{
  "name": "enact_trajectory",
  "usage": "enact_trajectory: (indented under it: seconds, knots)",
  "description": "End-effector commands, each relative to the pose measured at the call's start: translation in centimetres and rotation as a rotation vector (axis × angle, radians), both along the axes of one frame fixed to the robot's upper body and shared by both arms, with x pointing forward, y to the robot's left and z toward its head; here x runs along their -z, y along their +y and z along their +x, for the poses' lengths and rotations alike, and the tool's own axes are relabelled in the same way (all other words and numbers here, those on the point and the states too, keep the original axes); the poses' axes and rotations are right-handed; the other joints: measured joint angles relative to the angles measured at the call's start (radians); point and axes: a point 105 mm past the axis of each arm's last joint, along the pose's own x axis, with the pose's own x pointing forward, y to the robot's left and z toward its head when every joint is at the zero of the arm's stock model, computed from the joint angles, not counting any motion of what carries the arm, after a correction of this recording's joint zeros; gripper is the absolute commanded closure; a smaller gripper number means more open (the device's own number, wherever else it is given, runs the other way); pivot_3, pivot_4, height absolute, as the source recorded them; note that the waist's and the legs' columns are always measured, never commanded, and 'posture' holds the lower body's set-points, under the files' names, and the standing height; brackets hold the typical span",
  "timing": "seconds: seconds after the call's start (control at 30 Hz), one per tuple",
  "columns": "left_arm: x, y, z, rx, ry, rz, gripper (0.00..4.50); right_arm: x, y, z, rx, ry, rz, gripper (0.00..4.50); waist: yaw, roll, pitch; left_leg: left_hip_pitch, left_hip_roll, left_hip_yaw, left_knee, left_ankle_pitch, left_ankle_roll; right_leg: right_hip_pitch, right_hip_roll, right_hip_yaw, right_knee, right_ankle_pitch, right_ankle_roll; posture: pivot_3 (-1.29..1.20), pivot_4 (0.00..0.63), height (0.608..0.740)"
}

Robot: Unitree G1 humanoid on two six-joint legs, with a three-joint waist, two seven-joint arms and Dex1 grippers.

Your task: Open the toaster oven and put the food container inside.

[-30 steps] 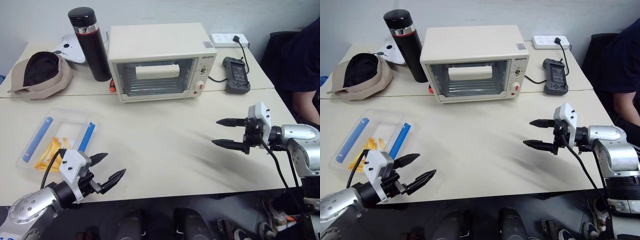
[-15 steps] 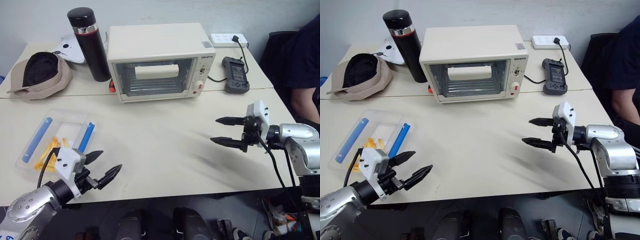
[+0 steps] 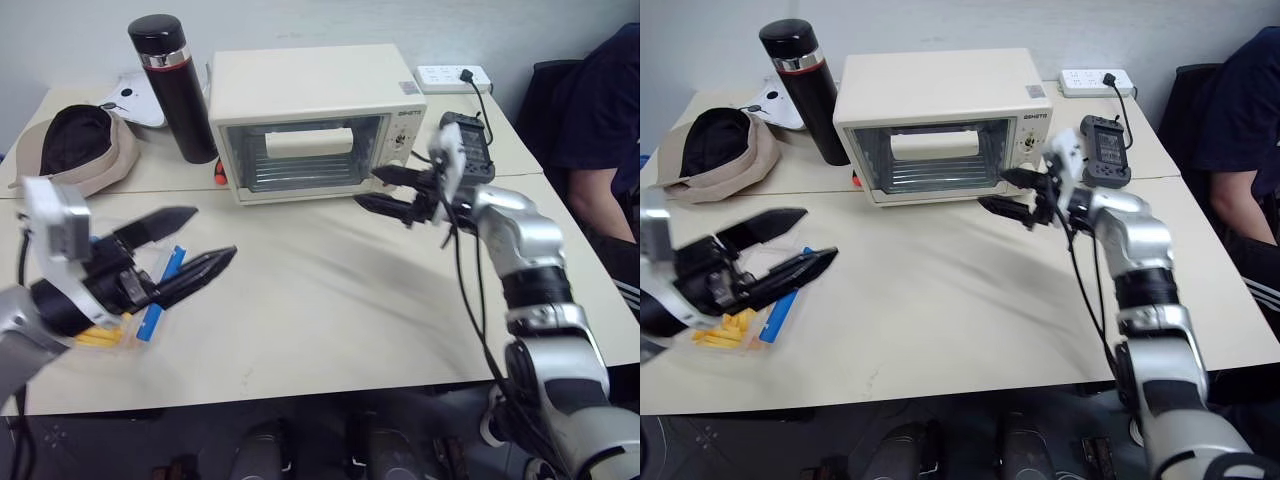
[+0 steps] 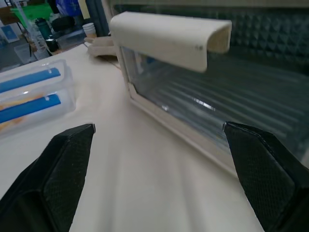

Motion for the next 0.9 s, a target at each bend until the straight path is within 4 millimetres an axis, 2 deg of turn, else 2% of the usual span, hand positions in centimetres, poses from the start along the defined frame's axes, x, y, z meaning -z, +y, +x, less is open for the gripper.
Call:
enact_trajectory:
  seconds: [0.03, 0.2, 0.37, 0.5, 0.63, 0.73, 0.83, 0.9]
  knots:
    - [-0.6, 0.1, -0.3, 0.007, -0.009, 0.025, 0.03, -1.4, 0.3, 0.9, 0.016, -0.047, 0.024, 0.06, 0.002, 0.0, 0.0, -0.001, 0.0, 0.0, 0.0, 0.0, 0.0, 0.0, 0.0, 0.0, 0.0, 0.0, 0.0, 0.0, 0.15, 0.74]
    - [-0.2, 0.5, 0.0, -0.025, 0.0, 0.052, 0.03, -2.6, 1.4, 0.3, -0.067, -0.094, 0.039, 0.06, 0.002, 0.0, 0.0, -0.001, 0.0, 0.0, 0.0, 0.0, 0.0, 0.0, 0.001, 0.0, -0.001, 0.0, 0.0, 0.0, 0.15, 0.74]
    - [1.0, 1.2, 0.8, -0.078, 0.021, 0.093, 0.03, -3.1, 2.2, -1.9, -0.206, -0.152, 0.03, 0.06, -0.003, 0.001, 0.0, -0.001, 0.0, 0.0, 0.0, 0.0, -0.001, -0.001, 0.001, 0.0, 0.001, 0.0, 0.0, 0.0, 0.15, 0.74]
    - [1.0, 1.3, 2.1, -0.093, 0.001, 0.107, 0.03, -2.0, 2.5, -4.1, -0.306, -0.168, -0.013, 0.06, -0.007, 0.001, 0.0, -0.001, 0.001, 0.0, -0.001, 0.001, -0.002, -0.001, 0.001, 0.0, 0.002, 0.0, 0.0, 0.0, 0.15, 0.74]
    - [0.0, 2.1, 5.6, -0.169, -0.055, 0.127, 0.03, 0.4, 2.5, -4.9, -0.301, -0.118, -0.033, 0.06, -0.009, 0.001, 0.001, -0.001, 0.0, 0.001, -0.001, 0.001, -0.003, -0.003, 0.001, 0.001, 0.003, 0.0, 0.0, 0.0, 0.15, 0.74]
    - [-2.2, 1.6, 8.4, -0.161, -0.127, 0.099, 0.49, 2.0, 2.7, -5.4, -0.288, -0.078, -0.023, 0.0, -0.007, 0.001, 0.001, -0.001, 0.001, 0.001, -0.001, 0.002, -0.004, -0.003, 0.003, 0.001, 0.003, 0.0, 0.0, 0.0, 0.15, 0.74]
    - [-3.4, 0.6, 10.9, -0.136, -0.168, 0.137, 1.28, 3.1, 2.7, -6.0, -0.279, -0.046, -0.016, 0.0, -0.005, 0.0, 0.0, -0.001, 0.001, 0.002, 0.0, 0.002, -0.004, -0.003, 0.004, 0.001, 0.007, 0.0, 0.0, 0.0, 0.15, 0.74]
    - [-3.4, -0.1, 12.2, -0.107, -0.176, 0.181, 1.89, 3.6, 2.6, -6.4, -0.272, -0.038, -0.017, 0.0, -0.01, 0.0, 0.0, 0.0, 0.002, 0.005, 0.0, 0.002, -0.004, -0.004, 0.006, 0.002, 0.007, 0.0, 0.0, 0.0, 0.15, 0.74]
